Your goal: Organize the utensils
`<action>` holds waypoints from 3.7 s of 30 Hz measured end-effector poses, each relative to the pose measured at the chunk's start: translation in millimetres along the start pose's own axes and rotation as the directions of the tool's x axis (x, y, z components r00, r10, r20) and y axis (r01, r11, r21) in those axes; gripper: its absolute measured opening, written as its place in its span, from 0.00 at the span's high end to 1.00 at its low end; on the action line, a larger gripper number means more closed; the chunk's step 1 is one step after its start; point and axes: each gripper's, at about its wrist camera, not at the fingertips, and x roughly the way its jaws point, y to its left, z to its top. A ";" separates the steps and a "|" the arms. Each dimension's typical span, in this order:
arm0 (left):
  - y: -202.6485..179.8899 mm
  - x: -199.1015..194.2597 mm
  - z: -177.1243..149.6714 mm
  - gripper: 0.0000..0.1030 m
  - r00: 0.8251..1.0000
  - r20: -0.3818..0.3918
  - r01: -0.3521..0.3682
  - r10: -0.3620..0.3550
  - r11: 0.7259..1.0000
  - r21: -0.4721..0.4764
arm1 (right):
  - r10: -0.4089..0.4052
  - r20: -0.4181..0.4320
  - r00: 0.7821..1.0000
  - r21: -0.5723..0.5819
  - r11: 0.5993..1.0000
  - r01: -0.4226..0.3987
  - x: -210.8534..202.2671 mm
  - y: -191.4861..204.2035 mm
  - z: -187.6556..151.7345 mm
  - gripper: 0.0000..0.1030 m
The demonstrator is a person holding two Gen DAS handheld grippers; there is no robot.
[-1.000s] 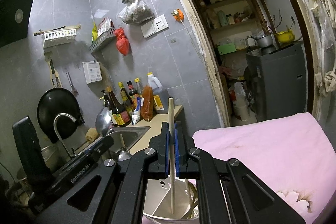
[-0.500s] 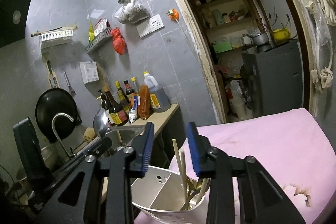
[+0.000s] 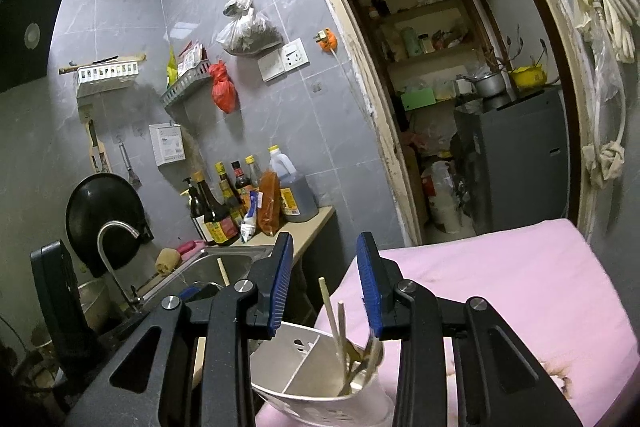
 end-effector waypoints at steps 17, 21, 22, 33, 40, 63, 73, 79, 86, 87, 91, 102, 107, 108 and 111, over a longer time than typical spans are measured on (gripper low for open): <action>-21.5 -45.9 19.0 0.27 0.994 -0.052 0.102 -0.101 0.994 0.026 | -0.163 -0.006 0.987 -0.047 0.986 0.162 -75.5 -3.2 18.9 0.52; -26.1 -57.8 19.0 0.14 0.986 -0.082 0.147 -0.145 0.989 0.027 | -0.208 -0.009 0.978 -0.053 0.977 0.208 -96.3 -2.3 20.0 0.38; -27.2 -61.0 18.6 0.11 0.984 -0.089 0.156 -0.152 0.987 0.029 | -0.220 -0.007 0.975 -0.054 0.974 0.220 -102.7 -1.5 20.1 0.36; -44.7 -110.8 8.5 0.03 0.976 -0.125 0.190 -0.179 0.978 0.085 | -0.344 -0.026 0.938 -0.089 0.936 0.341 -167.5 -0.3 19.8 0.03; -53.6 -145.9 -6.0 0.02 0.985 -0.114 0.145 -0.132 0.982 0.117 | -0.374 -0.051 0.926 -0.100 0.925 0.368 -205.9 -5.6 13.7 0.02; -64.9 -252.5 -48.4 0.02 0.997 -0.049 0.062 -0.057 0.993 0.103 | -0.337 -0.061 0.940 -0.144 0.935 0.326 -310.2 13.8 -15.0 0.02; -65.1 -258.8 -48.3 0.02 0.998 -0.035 0.061 -0.058 0.992 0.108 | -0.334 -0.061 0.940 -0.138 0.936 0.324 -312.4 15.2 -16.8 0.02; -64.7 -259.5 -48.6 0.02 0.998 -0.038 0.062 -0.058 0.992 0.108 | -0.334 -0.066 0.940 -0.139 0.936 0.323 -310.7 18.5 -17.6 0.02; -65.5 -260.3 -49.1 0.02 0.998 -0.039 0.061 -0.057 0.992 0.108 | -0.336 -0.070 0.939 -0.138 0.936 0.325 -309.9 19.4 -18.4 0.02; -65.7 -259.2 -49.1 0.02 0.998 -0.039 0.062 -0.058 0.992 0.107 | -0.336 -0.070 0.939 -0.138 0.936 0.324 -309.5 18.7 -17.7 0.02; -65.1 -259.3 -48.9 0.02 0.998 -0.039 0.063 -0.059 0.992 0.108 | -0.335 -0.070 0.939 -0.139 0.936 0.324 -309.7 19.1 -17.8 0.02; -65.1 -260.1 -48.2 0.02 0.998 -0.038 0.061 -0.057 0.992 0.109 | -0.335 -0.070 0.940 -0.139 0.936 0.323 -309.3 18.7 -16.6 0.02; -64.5 -260.1 -47.8 0.02 0.998 -0.038 0.060 -0.056 0.992 0.108 | -0.333 -0.070 0.940 -0.139 0.937 0.322 -309.3 19.6 -17.0 0.02; -65.0 -258.7 -48.1 0.02 0.998 -0.039 0.061 -0.057 0.992 0.108 | -0.332 -0.071 0.940 -0.140 0.937 0.321 -308.4 18.9 -17.0 0.02; -64.4 -259.7 -47.9 0.02 0.998 -0.039 0.061 -0.057 0.992 0.109 | -0.335 -0.071 0.940 -0.139 0.936 0.323 -308.0 19.2 -16.4 0.02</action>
